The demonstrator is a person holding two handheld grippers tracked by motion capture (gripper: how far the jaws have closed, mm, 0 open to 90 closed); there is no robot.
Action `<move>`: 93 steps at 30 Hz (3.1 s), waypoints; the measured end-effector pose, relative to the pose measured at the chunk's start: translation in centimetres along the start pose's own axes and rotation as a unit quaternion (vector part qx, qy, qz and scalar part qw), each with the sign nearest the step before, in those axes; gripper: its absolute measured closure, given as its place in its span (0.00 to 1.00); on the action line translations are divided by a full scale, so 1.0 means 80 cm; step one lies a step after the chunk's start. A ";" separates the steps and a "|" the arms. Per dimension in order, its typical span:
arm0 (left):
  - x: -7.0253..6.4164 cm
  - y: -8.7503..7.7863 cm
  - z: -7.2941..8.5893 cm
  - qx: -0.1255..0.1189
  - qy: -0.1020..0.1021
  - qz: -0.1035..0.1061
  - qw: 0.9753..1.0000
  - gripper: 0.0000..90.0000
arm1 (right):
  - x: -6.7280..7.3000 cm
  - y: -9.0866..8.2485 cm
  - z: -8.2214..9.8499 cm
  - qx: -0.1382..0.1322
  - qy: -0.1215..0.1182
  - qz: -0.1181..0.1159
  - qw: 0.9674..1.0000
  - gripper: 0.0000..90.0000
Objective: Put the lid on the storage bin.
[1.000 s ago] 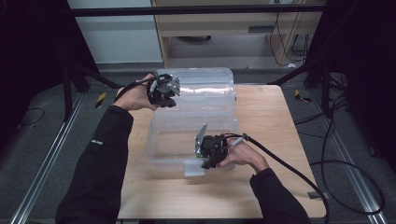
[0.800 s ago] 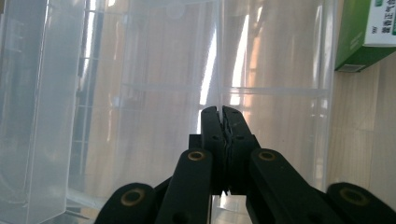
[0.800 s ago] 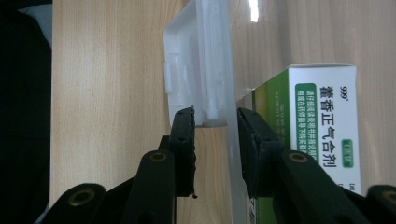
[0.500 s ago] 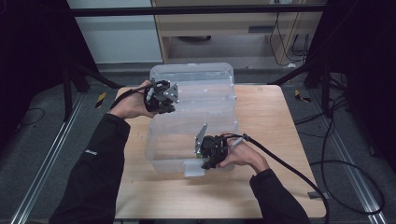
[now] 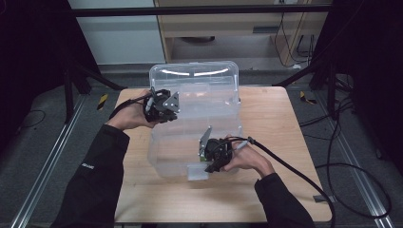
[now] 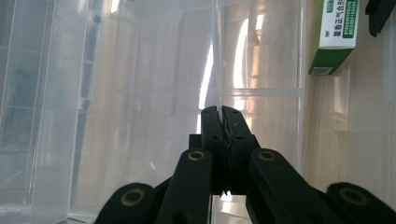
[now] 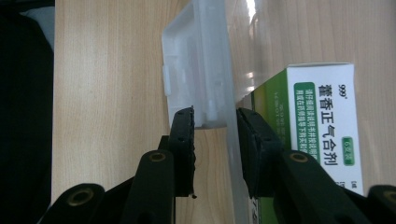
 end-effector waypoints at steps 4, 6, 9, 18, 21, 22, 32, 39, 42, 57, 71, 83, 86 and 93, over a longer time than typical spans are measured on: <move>-0.006 -0.001 0.001 -0.002 0.001 0.000 1.000 0.99 | 0.000 0.000 0.000 -0.001 0.001 -0.004 1.000 0.76; -0.010 -0.003 0.002 -0.002 0.006 0.000 1.000 0.99 | 0.000 0.000 0.000 -0.002 0.002 -0.004 1.000 0.76; -0.016 -0.003 0.004 -0.007 0.002 0.002 1.000 0.99 | 0.000 0.000 0.000 -0.002 0.003 -0.002 1.000 0.76; -0.036 -0.007 0.013 0.003 -0.009 0.012 1.000 0.99 | 0.000 0.000 0.000 -0.001 0.003 0.002 1.000 0.75; -0.038 -0.007 0.014 0.004 -0.008 0.009 1.000 0.98 | 0.001 -0.001 0.000 0.000 0.005 0.004 1.000 0.75; -0.039 -0.007 0.014 0.003 -0.003 0.007 1.000 0.98 | 0.001 -0.001 0.000 -0.001 0.004 0.006 1.000 0.75; -0.048 -0.007 0.016 0.007 0.003 0.003 1.000 0.98 | 0.004 -0.002 -0.001 0.001 0.004 0.023 1.000 0.74; -0.054 -0.006 0.018 0.005 -0.002 0.007 1.000 0.98 | 0.005 -0.003 -0.001 -0.002 0.009 0.033 0.999 0.73; -0.058 -0.005 0.019 0.008 -0.004 0.007 1.000 0.98 | 0.005 -0.003 -0.001 -0.001 0.012 0.038 0.999 0.72; -0.066 -0.005 0.021 0.020 0.002 0.005 1.000 0.97 | 0.007 -0.073 -0.003 -0.098 0.045 0.119 0.987 0.63; -0.067 -0.004 0.019 0.022 -0.008 0.005 1.000 0.96 | -0.013 -0.162 0.025 -0.192 0.134 0.256 0.938 0.48; -0.067 -0.004 0.020 0.023 -0.013 0.002 1.000 0.96 | -0.066 -0.199 0.068 -0.230 0.217 0.332 0.889 0.69; -0.067 -0.004 0.020 0.023 -0.013 0.002 1.000 0.96 | -0.078 -0.200 0.075 -0.238 0.233 0.339 0.880 0.76; -0.068 -0.004 0.021 0.023 -0.014 0.001 1.000 0.96 | -0.102 -0.209 0.087 -0.261 0.268 0.352 0.858 0.94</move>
Point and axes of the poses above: each handheld gripper's, and its own axes: y roughly forward along the jaws, z roughly out of its underside, x roughly to its left, the point moved 7 cm from there along y, roughly forward along the jaws, and after that the axes turned 13 degrees about -y, right-handed, at the moved point
